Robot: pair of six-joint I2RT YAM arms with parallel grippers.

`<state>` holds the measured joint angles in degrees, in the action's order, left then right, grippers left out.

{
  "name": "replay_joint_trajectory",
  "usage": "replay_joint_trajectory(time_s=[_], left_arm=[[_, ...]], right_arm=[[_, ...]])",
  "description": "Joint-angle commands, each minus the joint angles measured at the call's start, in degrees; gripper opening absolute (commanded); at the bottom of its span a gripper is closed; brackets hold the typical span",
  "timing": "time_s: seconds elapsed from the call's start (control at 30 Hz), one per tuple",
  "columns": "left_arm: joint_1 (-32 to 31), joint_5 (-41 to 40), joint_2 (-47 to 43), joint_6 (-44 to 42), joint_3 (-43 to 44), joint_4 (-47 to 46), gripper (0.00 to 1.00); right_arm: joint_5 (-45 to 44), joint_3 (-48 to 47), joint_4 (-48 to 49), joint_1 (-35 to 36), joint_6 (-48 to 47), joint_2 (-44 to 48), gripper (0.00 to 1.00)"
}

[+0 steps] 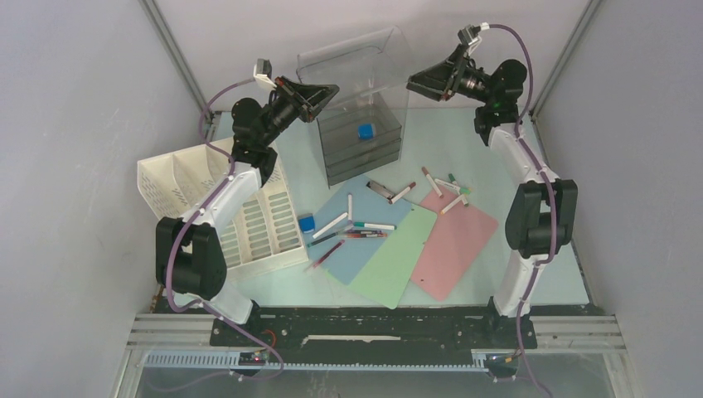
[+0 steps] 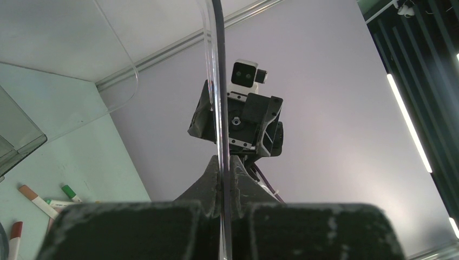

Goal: Organize the desk
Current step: Pick up the stationery from the center of the board.

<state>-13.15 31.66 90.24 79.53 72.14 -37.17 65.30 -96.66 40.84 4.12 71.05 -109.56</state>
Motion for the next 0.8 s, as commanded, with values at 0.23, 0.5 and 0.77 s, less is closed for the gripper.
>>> replay_joint_trajectory(time_s=[0.23, 0.5, 0.77], left_arm=[[0.4, -0.3, -1.8, -0.3, 2.4, -7.1, 0.00], [0.4, -0.2, -2.0, -0.3, 2.0, -7.1, 0.03], [0.4, -0.3, -2.2, -0.3, 1.9, -7.1, 0.07]], right_arm=[[-3.6, -5.5, -5.6, 0.7, 1.0, -2.4, 0.76], [-3.4, -5.5, -2.4, -0.1, 3.8, -3.0, 0.42], [-3.4, -6.4, -1.6, -0.1, 4.6, -3.8, 0.31]])
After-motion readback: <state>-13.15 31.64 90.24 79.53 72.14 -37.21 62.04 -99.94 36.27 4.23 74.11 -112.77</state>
